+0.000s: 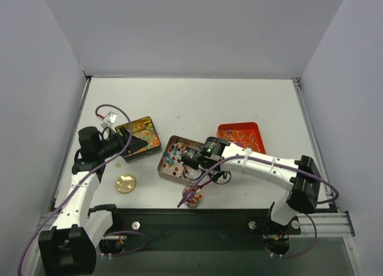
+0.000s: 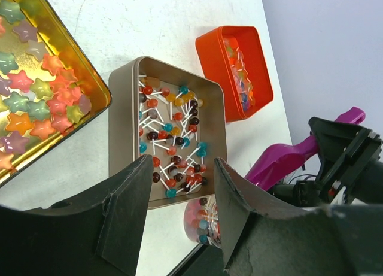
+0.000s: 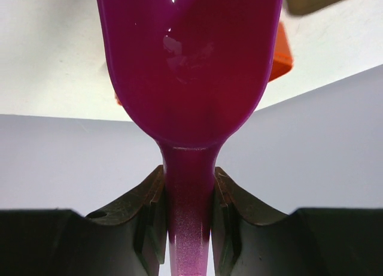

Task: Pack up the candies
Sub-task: Place the fake candies in the packing bottle, then place the spatula at the center of the board.

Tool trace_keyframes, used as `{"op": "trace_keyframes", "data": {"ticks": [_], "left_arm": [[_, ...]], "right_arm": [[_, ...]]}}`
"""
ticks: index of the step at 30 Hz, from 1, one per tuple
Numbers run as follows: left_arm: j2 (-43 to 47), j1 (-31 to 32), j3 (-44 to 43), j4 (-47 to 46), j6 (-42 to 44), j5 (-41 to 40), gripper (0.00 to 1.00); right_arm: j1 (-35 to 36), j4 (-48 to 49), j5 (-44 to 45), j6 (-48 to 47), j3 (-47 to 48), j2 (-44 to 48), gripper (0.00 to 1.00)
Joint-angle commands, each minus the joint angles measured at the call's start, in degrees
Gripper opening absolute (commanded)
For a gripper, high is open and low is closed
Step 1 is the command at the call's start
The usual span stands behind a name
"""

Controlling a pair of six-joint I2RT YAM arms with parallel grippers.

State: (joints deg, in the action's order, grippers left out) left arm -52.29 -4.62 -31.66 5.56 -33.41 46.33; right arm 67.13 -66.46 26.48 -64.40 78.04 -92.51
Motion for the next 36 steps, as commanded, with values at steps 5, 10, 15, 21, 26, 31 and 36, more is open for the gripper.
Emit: {"op": "trace_keyframes", "data": {"ticks": [5, 10, 15, 21, 26, 31, 36], "left_arm": [[-3.7, 0.1, -5.5, 5.7, 3.9, 1.0, 0.55], [-6.5, 0.9, -7.4, 9.2, 6.9, 0.2, 0.55], [-9.1, 1.1, -9.9, 12.4, 9.3, -1.2, 0.55], [-12.5, 0.8, -12.5, 15.7, 12.7, -2.2, 0.55], [-14.1, 0.3, -13.9, 20.0, 20.5, -2.7, 0.56], [-17.8, -2.5, -20.4, 26.1, 26.9, -3.3, 0.58], [-20.5, -5.0, -23.7, 29.2, 31.0, -2.9, 0.59]], "right_arm": [[-27.9, -4.7, -13.0, 19.8, 6.5, 6.6, 0.00], [-59.4, 1.9, -32.5, 33.4, 6.0, 5.7, 0.00], [-73.4, 15.1, -36.0, 45.8, 1.9, 2.2, 0.00], [-78.6, 21.4, -36.3, 48.8, 6.9, -9.3, 0.00], [-79.1, 21.9, -35.3, 46.6, 13.1, -19.5, 0.00], [-79.1, 22.1, -35.6, 44.8, 16.4, -24.3, 0.14], [-78.7, 22.0, -35.4, 44.1, 13.8, -23.3, 0.36]]}}
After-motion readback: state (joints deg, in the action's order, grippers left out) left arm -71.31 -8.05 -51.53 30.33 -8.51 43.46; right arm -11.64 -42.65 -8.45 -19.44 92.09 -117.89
